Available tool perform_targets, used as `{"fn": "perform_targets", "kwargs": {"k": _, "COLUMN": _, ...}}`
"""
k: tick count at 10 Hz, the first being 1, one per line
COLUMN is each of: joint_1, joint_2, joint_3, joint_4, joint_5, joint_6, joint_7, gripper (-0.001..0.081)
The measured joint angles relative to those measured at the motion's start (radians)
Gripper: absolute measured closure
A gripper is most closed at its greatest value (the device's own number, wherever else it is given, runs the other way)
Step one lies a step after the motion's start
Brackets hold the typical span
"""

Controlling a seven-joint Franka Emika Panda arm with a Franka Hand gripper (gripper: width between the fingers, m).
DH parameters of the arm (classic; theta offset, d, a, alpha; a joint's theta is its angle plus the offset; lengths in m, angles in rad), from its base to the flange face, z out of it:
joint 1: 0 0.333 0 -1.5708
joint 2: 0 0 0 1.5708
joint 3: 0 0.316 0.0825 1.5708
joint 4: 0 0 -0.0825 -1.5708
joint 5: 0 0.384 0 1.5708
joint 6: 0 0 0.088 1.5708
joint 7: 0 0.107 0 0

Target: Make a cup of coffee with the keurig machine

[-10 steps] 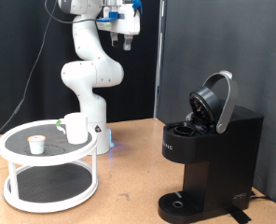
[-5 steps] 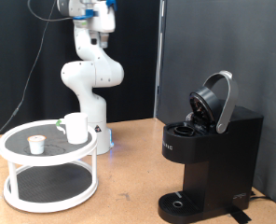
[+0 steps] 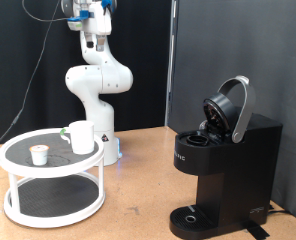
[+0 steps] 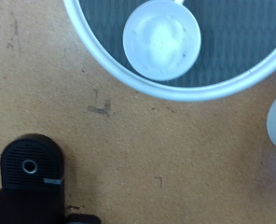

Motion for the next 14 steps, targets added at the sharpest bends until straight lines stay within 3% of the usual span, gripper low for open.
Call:
{"fn": "perform_targets", "kwargs": {"k": 4, "joint_1": -0.032, "joint_2": 0.020, "joint_3": -0.118, "joint_4": 0.020, "joint_5": -0.046, "joint_6": 0.011, "joint_7": -0.098, "gripper": 0.0072}}
{"fn": "perform_targets", "kwargs": {"k": 10, "joint_1": -0.048, "joint_2": 0.148, "joint_3": -0.272, "joint_4": 0.131, "joint_5": -0.114, "joint_6": -0.017, "joint_7": -0.224, "gripper": 0.0072}}
{"fn": "perform_targets", "kwargs": {"k": 14, "joint_1": -0.048, "joint_2": 0.167, "joint_3": -0.283, "joint_4": 0.134, "joint_5": -0.115, "joint_6": -0.018, "joint_7": -0.236, "gripper": 0.0072}}
